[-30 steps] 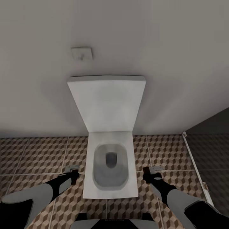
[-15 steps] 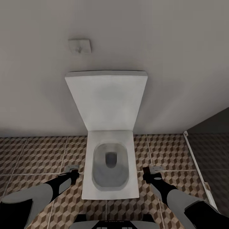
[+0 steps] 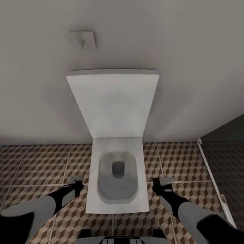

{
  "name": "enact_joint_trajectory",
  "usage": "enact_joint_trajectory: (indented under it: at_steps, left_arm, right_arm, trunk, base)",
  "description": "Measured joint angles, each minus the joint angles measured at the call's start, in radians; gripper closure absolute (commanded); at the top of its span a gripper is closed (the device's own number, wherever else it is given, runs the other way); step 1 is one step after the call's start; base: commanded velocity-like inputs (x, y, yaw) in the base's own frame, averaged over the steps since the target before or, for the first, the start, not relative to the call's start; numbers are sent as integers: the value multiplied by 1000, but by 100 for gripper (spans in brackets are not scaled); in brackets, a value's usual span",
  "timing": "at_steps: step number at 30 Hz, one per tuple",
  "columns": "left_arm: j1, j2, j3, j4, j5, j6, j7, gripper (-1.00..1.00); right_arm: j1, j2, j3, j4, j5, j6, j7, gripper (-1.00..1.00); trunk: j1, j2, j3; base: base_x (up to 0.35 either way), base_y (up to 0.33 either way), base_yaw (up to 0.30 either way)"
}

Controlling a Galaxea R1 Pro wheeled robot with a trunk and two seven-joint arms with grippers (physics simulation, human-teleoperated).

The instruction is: Take the four mousetraps from the cabinet in the bathroom and place them on the bathroom floor. Make sure all four end up on the same floor surface, and ensure that at least two of them are either under or directly next to the same bathroom sink.

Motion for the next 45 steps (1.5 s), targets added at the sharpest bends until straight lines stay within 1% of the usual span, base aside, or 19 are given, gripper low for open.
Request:
enact_joint_trajectory:
  at_steps: [4,9,15,18,21,25,29,32,45]
  left_arm:
    - [6,0,0,-1,0,-18,0,100]
    - [10,0,0,0,-4,-69,0,100]
    - [11,-2,-3,3,-9,-97,0,100]
    - [10,-3,-5,3,-11,-117,0,100]
    - [10,-10,-3,3,-12,-123,0,100]
    - [9,-16,-2,3,-12,-130,1,100]
    - [9,-12,-2,4,-12,-168,1,100]
    - [9,-9,-2,4,-12,-186,1,100]
    - [9,-7,-2,5,-12,-192,4,100]
  right_arm:
    - [14,2,0,0,0,-22,0,100]
    - [29,2,1,-1,1,-79,-3,100]
    - [30,0,1,-6,1,-96,-5,100]
    - [27,0,0,-9,0,-92,-7,100]
    - [16,-1,0,-8,-3,-86,-8,100]
    - [-8,-1,0,-9,-4,-57,-8,100]
    - [-34,-3,0,-10,-3,-15,-8,100]
    - [-46,-4,-1,-9,-3,1,-8,100]
    - [-50,-1,1,-4,1,-2,-8,100]
  trunk:
    - [15,-28,-13]
    - [34,-63,-28]
    - [58,-105,-47]
    - [69,-126,-56]
    - [81,-147,-66]
    - [96,-175,-78]
    - [111,-203,-91]
    - [123,-224,-100]
    - [173,-315,-141]
  base:
    - [0,0,0]
    - [0,0,0]
    - [0,0,0]
    - [0,0,0]
    - [0,0,0]
    - [0,0,0]
    - [0,0,0]
    - [0,0,0]
    - [0,0,0]
